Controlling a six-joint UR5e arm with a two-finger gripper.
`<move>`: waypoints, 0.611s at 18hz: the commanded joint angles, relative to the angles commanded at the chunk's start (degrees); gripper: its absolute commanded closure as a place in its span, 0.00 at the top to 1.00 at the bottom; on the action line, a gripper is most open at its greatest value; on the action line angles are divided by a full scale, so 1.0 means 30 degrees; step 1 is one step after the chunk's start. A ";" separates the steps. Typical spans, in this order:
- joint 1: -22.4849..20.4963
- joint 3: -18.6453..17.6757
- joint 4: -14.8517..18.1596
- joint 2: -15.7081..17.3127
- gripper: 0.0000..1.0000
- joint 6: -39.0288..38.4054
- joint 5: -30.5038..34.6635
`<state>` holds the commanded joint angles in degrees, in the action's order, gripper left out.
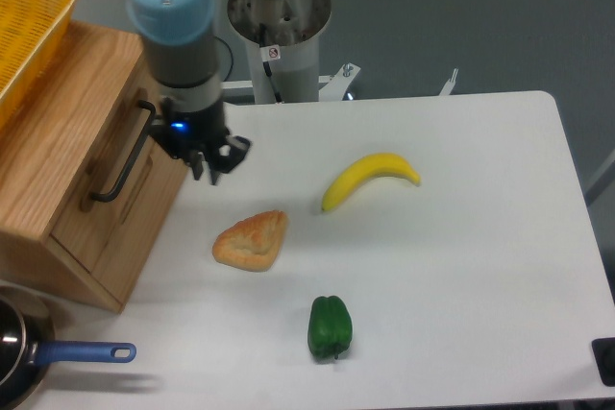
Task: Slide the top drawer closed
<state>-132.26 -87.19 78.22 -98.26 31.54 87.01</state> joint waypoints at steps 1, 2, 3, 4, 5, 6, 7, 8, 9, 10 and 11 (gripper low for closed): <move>-0.0323 -0.0029 -0.0058 0.0000 0.99 0.0265 0.0059; -0.0674 -0.0029 -0.0059 -0.0029 1.00 0.0616 0.0117; -0.1084 -0.0029 -0.0059 -0.0116 1.00 0.1112 0.0408; -0.1407 -0.0029 0.0028 -0.0204 1.00 0.1610 0.0875; -0.1671 -0.0145 0.0029 -0.0234 1.00 0.2050 0.1344; -0.2080 -0.0291 0.0029 -0.0205 1.00 0.2519 0.1696; -0.2461 -0.0380 0.0058 -0.0205 1.00 0.3161 0.1816; -0.2784 -0.0439 0.0059 -0.0205 1.00 0.3893 0.1846; -0.3135 -0.0497 0.0146 -0.0234 1.00 0.4596 0.1962; -0.3371 -0.0556 0.0117 -0.0437 1.00 0.4980 0.2225; -0.3663 -0.0615 0.0059 -0.0729 1.00 0.5100 0.2488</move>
<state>-143.25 -89.03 78.40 -100.45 46.84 94.47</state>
